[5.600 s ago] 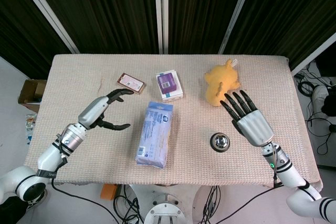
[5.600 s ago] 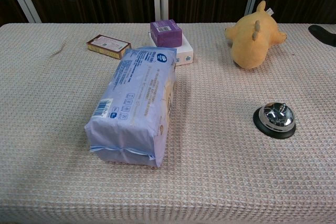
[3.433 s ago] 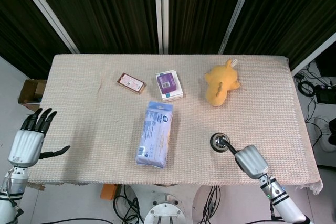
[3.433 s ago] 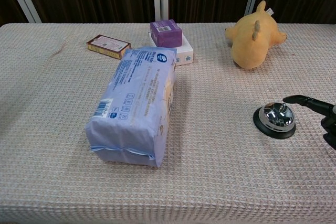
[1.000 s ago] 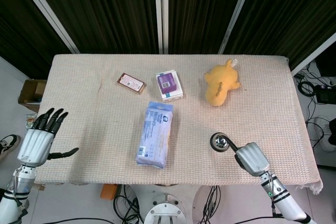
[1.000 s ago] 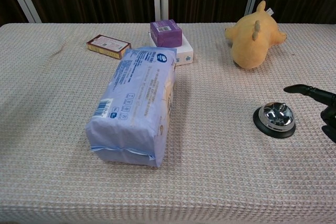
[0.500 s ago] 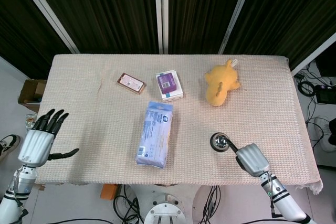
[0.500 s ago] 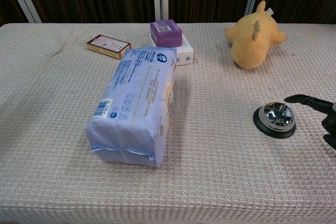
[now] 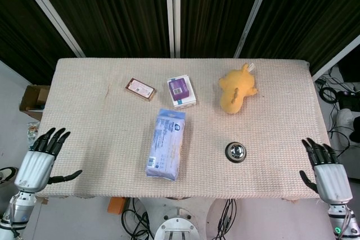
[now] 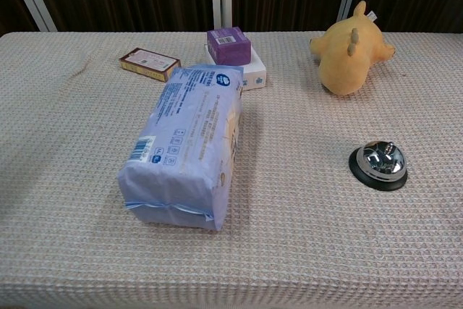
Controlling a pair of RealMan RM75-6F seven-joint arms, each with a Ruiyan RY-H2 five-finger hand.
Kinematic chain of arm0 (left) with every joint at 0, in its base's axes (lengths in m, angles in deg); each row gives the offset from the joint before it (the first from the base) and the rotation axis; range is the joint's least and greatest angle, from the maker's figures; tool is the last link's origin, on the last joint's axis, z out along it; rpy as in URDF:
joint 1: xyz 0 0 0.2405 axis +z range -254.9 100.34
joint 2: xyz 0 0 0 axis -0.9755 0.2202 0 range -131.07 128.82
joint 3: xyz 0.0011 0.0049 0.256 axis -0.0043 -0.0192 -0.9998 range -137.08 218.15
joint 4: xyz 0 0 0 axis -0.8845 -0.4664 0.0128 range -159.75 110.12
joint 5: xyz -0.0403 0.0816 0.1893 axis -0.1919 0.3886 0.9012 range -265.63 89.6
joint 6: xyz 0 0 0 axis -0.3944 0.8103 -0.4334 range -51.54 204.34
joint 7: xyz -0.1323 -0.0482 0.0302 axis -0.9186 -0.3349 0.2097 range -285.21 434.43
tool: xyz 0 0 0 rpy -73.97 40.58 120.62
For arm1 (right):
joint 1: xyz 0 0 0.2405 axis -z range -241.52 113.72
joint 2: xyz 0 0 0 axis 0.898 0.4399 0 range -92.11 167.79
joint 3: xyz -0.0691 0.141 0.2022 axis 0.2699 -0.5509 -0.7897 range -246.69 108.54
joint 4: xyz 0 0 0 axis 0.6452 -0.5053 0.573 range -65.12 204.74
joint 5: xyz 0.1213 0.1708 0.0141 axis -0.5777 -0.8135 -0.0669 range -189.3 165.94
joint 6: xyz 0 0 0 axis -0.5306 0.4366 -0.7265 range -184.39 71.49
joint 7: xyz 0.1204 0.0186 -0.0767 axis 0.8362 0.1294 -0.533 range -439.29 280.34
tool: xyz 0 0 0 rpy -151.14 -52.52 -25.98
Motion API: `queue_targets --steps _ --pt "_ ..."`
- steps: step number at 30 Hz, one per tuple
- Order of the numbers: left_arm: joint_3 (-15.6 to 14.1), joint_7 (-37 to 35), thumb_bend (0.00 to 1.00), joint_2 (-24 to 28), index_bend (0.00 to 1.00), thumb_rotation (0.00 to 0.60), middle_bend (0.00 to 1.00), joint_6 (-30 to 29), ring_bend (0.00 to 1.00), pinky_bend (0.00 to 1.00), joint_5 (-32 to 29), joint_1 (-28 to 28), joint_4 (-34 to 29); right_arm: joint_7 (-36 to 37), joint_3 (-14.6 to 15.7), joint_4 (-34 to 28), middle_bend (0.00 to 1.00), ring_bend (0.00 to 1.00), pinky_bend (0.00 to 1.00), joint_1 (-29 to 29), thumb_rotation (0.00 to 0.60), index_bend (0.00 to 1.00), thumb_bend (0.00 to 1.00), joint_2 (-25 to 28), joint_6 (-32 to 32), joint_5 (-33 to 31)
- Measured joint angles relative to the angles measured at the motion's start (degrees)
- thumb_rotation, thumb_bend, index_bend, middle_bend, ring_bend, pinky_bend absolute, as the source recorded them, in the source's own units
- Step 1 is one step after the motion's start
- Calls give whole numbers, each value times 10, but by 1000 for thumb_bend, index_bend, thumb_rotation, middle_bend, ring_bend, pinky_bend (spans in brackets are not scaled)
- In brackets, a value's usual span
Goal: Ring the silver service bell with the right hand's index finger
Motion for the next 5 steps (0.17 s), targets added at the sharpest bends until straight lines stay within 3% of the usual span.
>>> queue_targets --steps 5 --pt "-8 -6 0 1 94 171 82 -16 46 184 -4 21 8 39 -7 8 0 0 0 34 600 0 94 12 -9 -41"
